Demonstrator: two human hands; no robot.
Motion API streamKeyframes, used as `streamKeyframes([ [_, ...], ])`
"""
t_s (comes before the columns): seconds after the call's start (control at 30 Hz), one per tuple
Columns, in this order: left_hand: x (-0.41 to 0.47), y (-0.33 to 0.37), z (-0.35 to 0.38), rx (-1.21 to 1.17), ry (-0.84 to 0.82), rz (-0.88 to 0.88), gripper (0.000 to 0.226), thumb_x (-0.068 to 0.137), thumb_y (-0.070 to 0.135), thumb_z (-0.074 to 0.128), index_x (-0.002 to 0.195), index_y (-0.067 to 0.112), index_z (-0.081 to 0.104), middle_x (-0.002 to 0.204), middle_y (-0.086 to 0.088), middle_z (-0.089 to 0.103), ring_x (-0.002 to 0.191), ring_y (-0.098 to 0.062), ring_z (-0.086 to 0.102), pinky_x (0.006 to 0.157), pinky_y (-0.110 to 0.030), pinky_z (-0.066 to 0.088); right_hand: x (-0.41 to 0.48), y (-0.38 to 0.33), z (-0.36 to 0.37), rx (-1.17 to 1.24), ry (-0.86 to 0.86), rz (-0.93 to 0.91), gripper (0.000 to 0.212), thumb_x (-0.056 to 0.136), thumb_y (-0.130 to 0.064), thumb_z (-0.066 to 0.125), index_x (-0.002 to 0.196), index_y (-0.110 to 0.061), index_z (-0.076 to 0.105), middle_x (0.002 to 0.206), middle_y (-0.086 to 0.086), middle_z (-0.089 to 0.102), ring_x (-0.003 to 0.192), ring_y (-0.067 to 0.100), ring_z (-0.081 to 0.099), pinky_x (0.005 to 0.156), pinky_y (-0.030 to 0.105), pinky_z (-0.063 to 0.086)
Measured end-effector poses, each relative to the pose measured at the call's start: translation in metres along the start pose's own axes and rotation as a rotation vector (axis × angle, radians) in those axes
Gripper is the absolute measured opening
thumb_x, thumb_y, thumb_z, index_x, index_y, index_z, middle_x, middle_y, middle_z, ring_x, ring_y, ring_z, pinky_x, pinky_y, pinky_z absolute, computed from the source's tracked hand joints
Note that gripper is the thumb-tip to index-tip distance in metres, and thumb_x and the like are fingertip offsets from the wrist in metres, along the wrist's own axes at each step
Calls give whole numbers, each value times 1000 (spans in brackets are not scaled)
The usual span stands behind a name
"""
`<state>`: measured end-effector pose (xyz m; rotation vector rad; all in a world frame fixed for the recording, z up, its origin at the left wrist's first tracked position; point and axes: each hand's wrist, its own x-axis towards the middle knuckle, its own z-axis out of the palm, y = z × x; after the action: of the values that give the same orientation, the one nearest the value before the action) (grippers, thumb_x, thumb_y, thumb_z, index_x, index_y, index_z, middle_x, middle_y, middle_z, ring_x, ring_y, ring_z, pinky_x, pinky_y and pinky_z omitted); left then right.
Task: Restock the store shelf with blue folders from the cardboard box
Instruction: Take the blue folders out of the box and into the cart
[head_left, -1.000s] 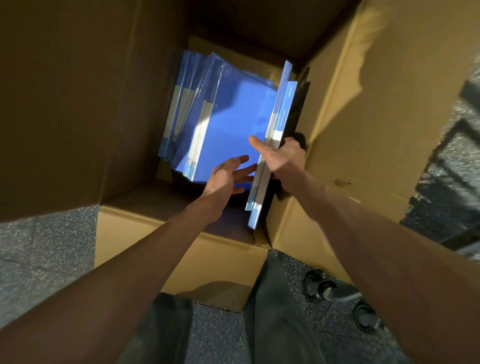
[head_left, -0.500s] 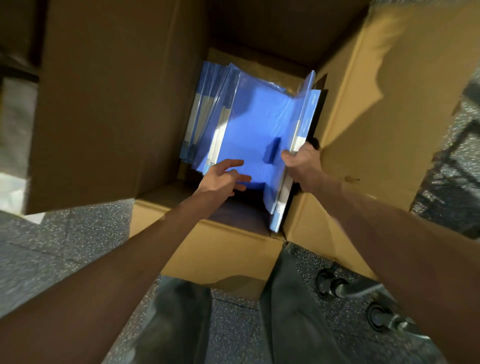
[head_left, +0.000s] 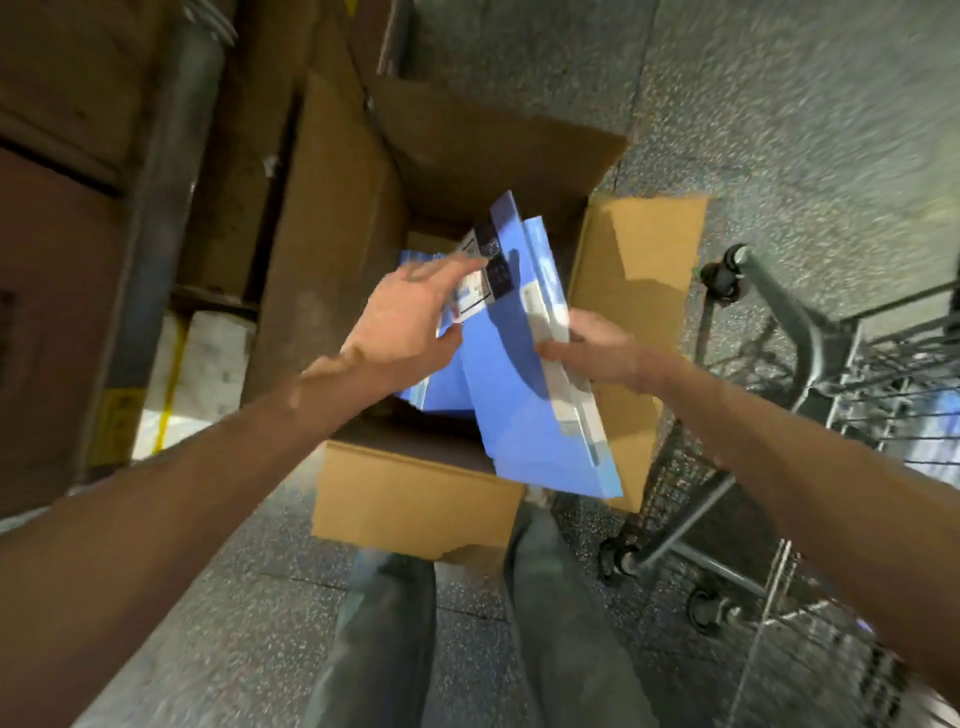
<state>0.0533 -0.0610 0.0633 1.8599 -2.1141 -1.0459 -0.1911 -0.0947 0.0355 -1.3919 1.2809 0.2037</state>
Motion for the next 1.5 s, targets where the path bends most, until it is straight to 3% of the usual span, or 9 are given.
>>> streamKeyframes([
  [0.07, -2, 24, -36, 124, -19, 98, 78, 81, 17, 74, 152, 26, 43, 159, -8, 40, 141, -34, 39, 113, -46, 36, -29, -25, -22, -109, -49, -61, 42, 91, -45, 56, 121, -15, 58, 111, 10, 68, 97, 24, 67, 80, 45, 56],
  [0.2, -10, 72, -91, 309, -20, 244, 101, 74, 29, 84, 159, 31, 29, 169, -11, 13, 154, -37, 12, 117, -50, 25, -86, -81, -61, -214, -103, -127, 6, 94, -18, 63, 99, -14, 61, 78, -2, 63, 64, 4, 57, 59, 25, 45],
  [0.4, -34, 149, -173, 463, -22, 399, 97, 69, 46, 87, 153, 35, 40, 169, -13, -1, 155, -40, -8, 122, -53, 10, -171, -174, -98, -454, -179, -142, 29, 83, -28, 68, 79, -4, 53, 69, 0, 49, 66, 15, 46, 61, 39, 40],
  [0.57, -58, 197, -242, 374, -190, 384, 69, 73, 44, 85, 137, 38, 59, 130, 5, 68, 122, -23, 60, 88, -30, 41, -235, -248, -109, -696, -179, -144, 40, 91, -32, 67, 90, 7, 62, 82, 18, 61, 73, 26, 53, 72, 45, 48],
  [0.7, -82, 207, -279, 426, -217, 400, 37, 75, 51, 83, 87, 26, 58, 75, 10, 60, 81, -23, 60, 62, -34, 32, -280, -279, -104, -672, -126, -108, 27, 93, -27, 66, 102, -4, 58, 93, 10, 62, 82, 22, 56, 74, 35, 47],
  [0.97, -110, 220, -303, 466, -102, 455, 41, 82, 61, 72, 87, 25, 55, 82, 10, 62, 78, -19, 58, 63, -34, 37, -347, -271, -76, -680, 449, -104, 28, 93, -33, 64, 110, -13, 54, 104, 8, 62, 90, 25, 54, 70, 33, 36],
  [1.17, -113, 237, -302, 329, 46, 361, 54, 80, 73, 67, 79, 21, 50, 80, 4, 62, 77, -25, 58, 64, -36, 43, -393, -227, -79, -594, 993, 74, 64, 90, -29, 65, 146, -13, 39, 157, 13, 31, 143, 33, 31, 116, 45, 30],
  [1.33, -131, 289, -298, 201, 149, 312, 58, 80, 78, 61, 83, 21, 57, 84, 0, 64, 81, -26, 61, 67, -37, 47, -437, -191, -78, -159, 1298, 152, 99, 88, -34, 71, 159, -7, 8, 166, 14, 9, 154, 30, 8, 124, 42, 14],
  [1.5, -157, 353, -277, -15, 198, 257, 59, 79, 76, 63, 75, 18, 58, 73, 1, 61, 72, -22, 59, 59, -36, 41, -477, -142, -60, 497, 1348, 152, 118, 80, -46, 80, 159, -10, 0, 167, 9, 12, 152, 31, 17, 120, 53, 25],
])
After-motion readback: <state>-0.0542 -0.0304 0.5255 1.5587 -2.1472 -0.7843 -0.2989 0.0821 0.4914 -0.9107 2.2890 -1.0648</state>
